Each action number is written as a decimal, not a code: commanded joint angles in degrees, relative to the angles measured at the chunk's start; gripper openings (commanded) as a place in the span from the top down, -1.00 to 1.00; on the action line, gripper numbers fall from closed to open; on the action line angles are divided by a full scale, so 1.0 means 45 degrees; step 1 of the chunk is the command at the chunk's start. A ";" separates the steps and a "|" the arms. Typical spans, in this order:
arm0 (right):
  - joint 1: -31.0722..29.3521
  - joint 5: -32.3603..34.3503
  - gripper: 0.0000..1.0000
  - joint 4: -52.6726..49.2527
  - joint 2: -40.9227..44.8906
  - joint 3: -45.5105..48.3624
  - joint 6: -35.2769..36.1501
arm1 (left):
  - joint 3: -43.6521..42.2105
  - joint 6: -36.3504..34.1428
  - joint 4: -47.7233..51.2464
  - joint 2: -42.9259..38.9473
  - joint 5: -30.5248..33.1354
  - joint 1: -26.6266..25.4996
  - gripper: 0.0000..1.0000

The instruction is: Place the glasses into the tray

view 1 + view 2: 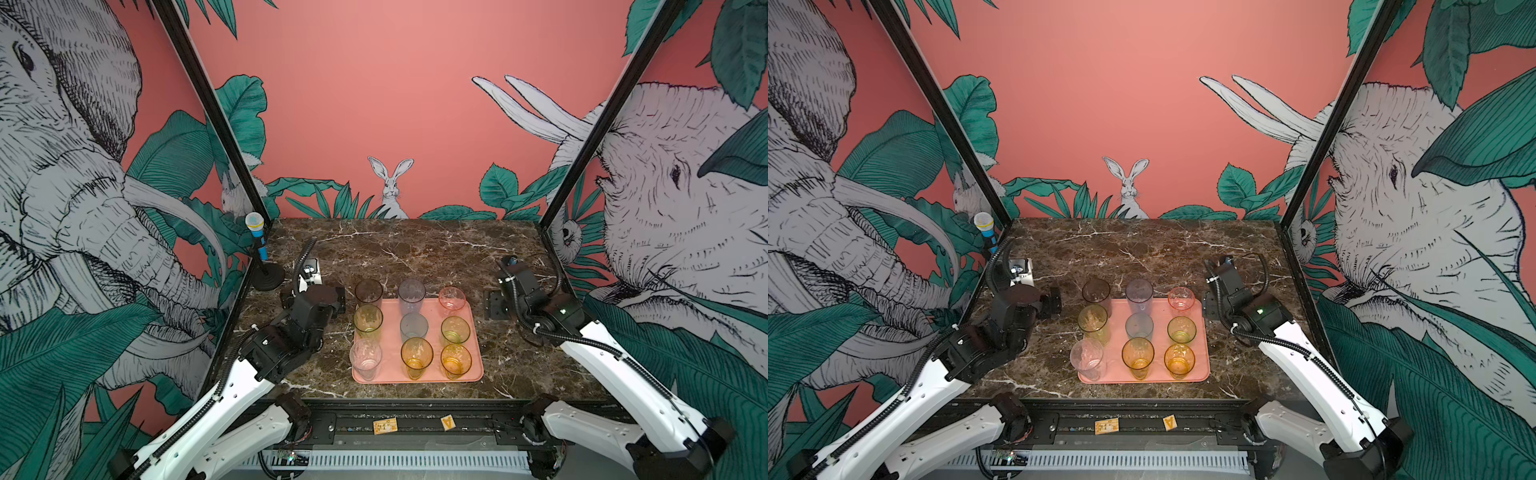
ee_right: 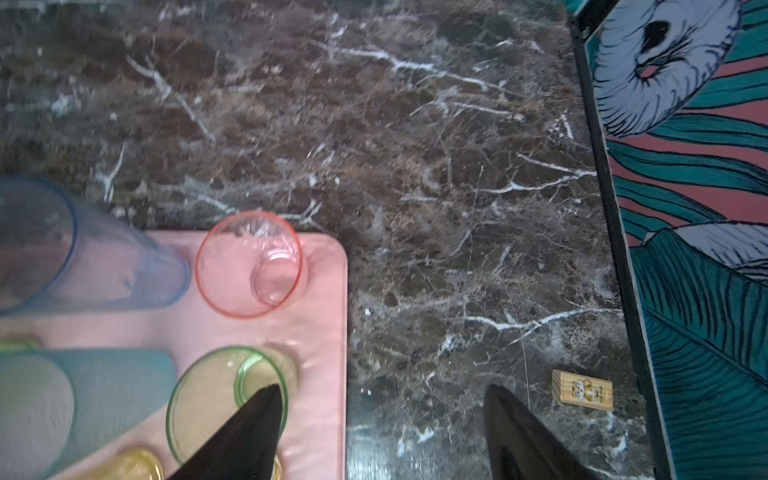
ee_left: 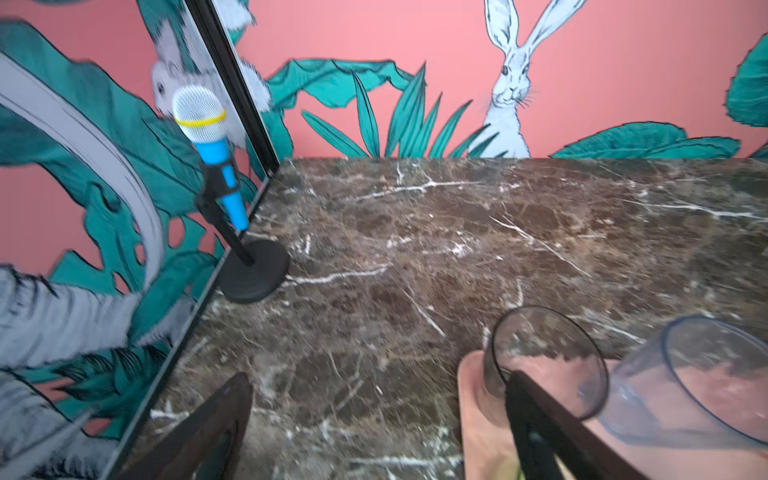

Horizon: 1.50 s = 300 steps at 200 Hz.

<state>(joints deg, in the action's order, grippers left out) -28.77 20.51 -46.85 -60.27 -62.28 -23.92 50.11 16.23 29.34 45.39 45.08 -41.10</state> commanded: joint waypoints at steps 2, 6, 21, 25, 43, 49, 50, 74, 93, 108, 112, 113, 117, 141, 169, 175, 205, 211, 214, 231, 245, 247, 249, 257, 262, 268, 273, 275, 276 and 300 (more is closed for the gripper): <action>0.1225 -0.0338 -0.67 0.2813 -0.0398 0.0638 0.1617 | -0.0818 -0.2218 -0.2433 0.0047 0.0928 0.0945 -0.97; 0.1408 -0.0427 -0.68 0.3246 -0.0458 0.0764 0.1806 | -0.0944 -0.2316 -0.2643 0.0075 0.0860 0.1138 -0.98; 0.1852 -0.0473 -0.71 0.4546 -0.0865 0.1227 0.2484 | -0.1419 -0.2462 -0.3339 0.0153 0.0266 0.2079 -0.99; 0.1972 -0.0398 -0.72 0.4738 -0.1006 0.1259 0.2573 | -0.1551 -0.2413 -0.3498 0.0181 0.0071 0.2377 -0.99; 0.2545 -0.0131 -0.85 0.5808 -0.1655 0.1489 0.2863 | -0.2178 -0.2051 -0.4311 0.0311 -0.0831 0.3694 -0.99; 0.2744 -0.0063 -0.93 0.6223 -0.1826 0.1642 0.3019 | -0.2495 -0.1964 -0.4653 0.0401 -0.1028 0.4077 -0.99; 0.2772 -0.0045 -0.94 0.6306 -0.1863 0.1677 0.3044 | -0.2538 -0.1946 -0.4737 0.0412 -0.1041 0.4125 -0.99; 0.3247 0.0627 -0.99 0.8983 -0.2463 0.2991 0.4183 | -0.3844 -0.1781 -0.6552 0.0804 -0.1305 0.5247 -0.99; 0.3983 0.0194 -0.99 1.0377 -0.2778 0.3762 0.3879 | -0.5146 -0.2138 -0.8722 0.1237 -0.1655 0.5780 -0.99; 0.4387 -0.0451 -0.99 1.1587 -0.3011 0.4367 0.3981 | -0.5775 -0.2727 -0.9948 0.1802 -0.1385 0.5918 -0.99; 0.4434 -0.0447 -0.99 1.1859 -0.3049 0.4499 0.4029 | -0.5878 -0.2926 -1.0170 0.1957 -0.1368 0.5927 -0.99; 0.4457 -0.0432 -0.99 1.1956 -0.3070 0.4541 0.4038 | -0.5899 -0.2983 -1.0240 0.1990 -0.1367 0.5939 -0.99; 0.4517 -0.0382 -0.99 1.2364 -0.3143 0.4725 0.4081 | -0.6007 -0.3209 -1.0458 0.2123 -0.1384 0.5949 -0.99; 0.5044 -0.0184 -0.99 1.4380 -0.3514 0.5676 0.4154 | -0.6369 -0.3517 -1.1570 0.3004 -0.0921 0.5989 -0.99; 0.5741 -0.0094 -0.98 1.5883 -0.4065 0.6542 0.4526 | -0.7068 -0.3550 -1.3377 0.3939 -0.1362 0.6155 -0.99; 0.5778 -0.0122 -0.97 1.6151 -0.4161 0.6724 0.4702 | -0.7121 -0.3604 -1.3626 0.4196 -0.1667 0.6194 -0.99; 0.5887 -0.1420 -0.92 1.8595 -0.5093 0.7726 0.4863 | -0.7007 -0.4300 -1.5073 0.5744 -0.2983 0.6312 -0.99; 0.5887 -0.1601 -0.92 1.8857 -0.5211 0.7854 0.4901 | -0.6987 -0.4428 -1.5448 0.6021 -0.3249 0.6332 -0.98; 0.5887 -0.1704 -0.91 1.9469 -0.5356 0.7971 0.4946 | -0.7008 -0.4466 -1.5681 0.6141 -0.3339 0.6340 -0.99; 0.5886 -0.1935 -0.92 2.0599 -0.5850 0.8339 0.4945 | -0.7013 -0.4767 -1.6919 0.6927 -0.3948 0.6458 -0.99; 0.5887 -0.2413 -0.94 2.1420 -0.6079 0.8743 0.5155 | -0.6676 -0.5180 -1.6625 0.7188 -0.4390 0.6487 -0.99; 0.5887 -0.2455 -0.94 2.1581 -0.6157 0.8787 0.5173 | -0.6656 -0.5235 -1.6703 0.7235 -0.4421 0.6504 -0.99; 0.5887 -0.2524 -0.94 2.1768 -0.6221 0.8851 0.5197 | -0.6646 -0.5308 -1.6771 0.7306 -0.4439 0.6499 -0.99; 0.5886 -0.2639 -0.97 2.2381 -0.6386 0.9009 0.5302 | -0.6686 -0.5549 -1.7155 0.7478 -0.4570 0.6512 -0.98; 0.5887 -0.2636 -0.97 2.2039 -0.6268 0.8971 0.5272 | -0.6748 -0.5616 -1.7450 0.7580 -0.4656 0.6565 -0.99; 0.5877 -0.2562 -0.97 2.1758 -0.6237 0.8877 0.5239 | -0.6868 -0.5654 -1.7869 0.7724 -0.4771 0.6657 -0.99; 0.5872 -0.2604 -0.98 2.1977 -0.6297 0.8898 0.5236 | -0.6921 -0.5605 -1.8138 0.7842 -0.4829 0.6738 -0.99; 0.5883 -0.2620 -0.97 2.2121 -0.6334 0.8928 0.5247 | -0.6956 -0.5590 -1.8219 0.7883 -0.4848 0.6782 -0.99; 0.5885 -0.2622 -0.98 2.2174 -0.6363 0.8933 0.5252 | -0.6966 -0.5575 -1.8258 0.7902 -0.4865 0.6805 -0.99; 0.5887 -0.2604 -0.97 2.2135 -0.6357 0.8926 0.5262 | -0.7186 -0.5134 -1.9071 0.8480 -0.5368 0.7273 -0.99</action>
<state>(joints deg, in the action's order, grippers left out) -2.26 9.93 46.35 -88.51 -22.06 -0.99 18.98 -6.70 -48.38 81.73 24.43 -10.44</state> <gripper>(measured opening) 0.988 0.993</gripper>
